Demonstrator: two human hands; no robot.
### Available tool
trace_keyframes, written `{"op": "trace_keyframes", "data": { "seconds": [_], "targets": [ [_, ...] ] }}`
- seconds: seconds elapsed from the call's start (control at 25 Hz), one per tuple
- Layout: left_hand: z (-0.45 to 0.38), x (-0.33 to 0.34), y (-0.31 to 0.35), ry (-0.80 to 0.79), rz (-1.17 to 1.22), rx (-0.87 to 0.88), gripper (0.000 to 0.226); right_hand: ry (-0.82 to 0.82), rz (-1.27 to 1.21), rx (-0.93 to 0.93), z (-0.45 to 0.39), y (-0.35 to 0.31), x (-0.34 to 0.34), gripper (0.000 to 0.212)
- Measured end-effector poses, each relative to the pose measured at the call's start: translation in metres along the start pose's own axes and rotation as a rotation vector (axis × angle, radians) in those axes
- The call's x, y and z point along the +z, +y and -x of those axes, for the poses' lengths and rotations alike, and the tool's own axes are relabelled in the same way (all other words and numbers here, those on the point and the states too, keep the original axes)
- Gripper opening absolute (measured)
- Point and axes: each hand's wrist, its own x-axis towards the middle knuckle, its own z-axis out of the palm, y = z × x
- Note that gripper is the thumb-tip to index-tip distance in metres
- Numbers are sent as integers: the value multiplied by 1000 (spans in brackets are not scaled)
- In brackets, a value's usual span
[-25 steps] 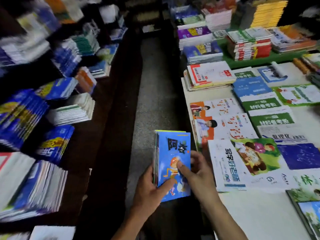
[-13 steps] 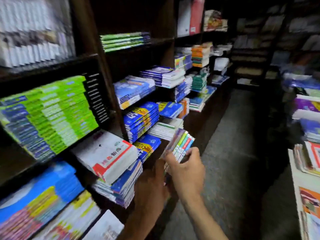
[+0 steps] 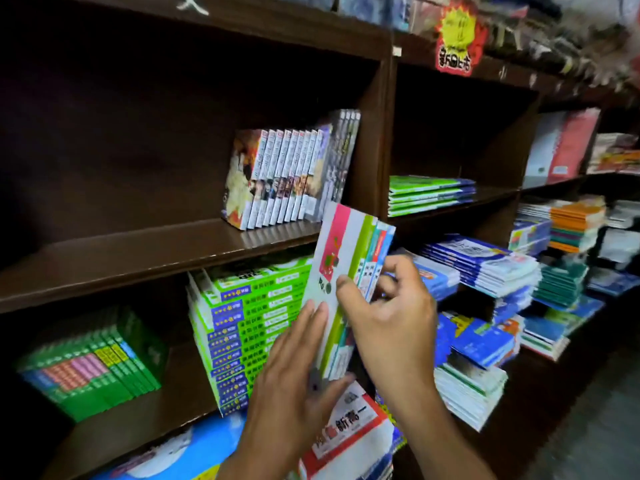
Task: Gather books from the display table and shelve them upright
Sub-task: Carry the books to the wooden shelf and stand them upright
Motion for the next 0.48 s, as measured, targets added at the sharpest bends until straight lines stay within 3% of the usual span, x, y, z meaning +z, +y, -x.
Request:
{"op": "trace_keyframes", "data": {
  "seconds": [0.24,0.4,0.48],
  "targets": [
    [-89,-32,-8,176,-271,31,86,-133,-226,-149,-85,-38,38,27],
    [-137,-63,-16,147,-536,-142,99,-182,-285,-132,-127,-54,86,27],
    [-152,-74,-23,107,-554,-247,104,-220,-313,-90,-134,-58,114,25]
  ]
}}
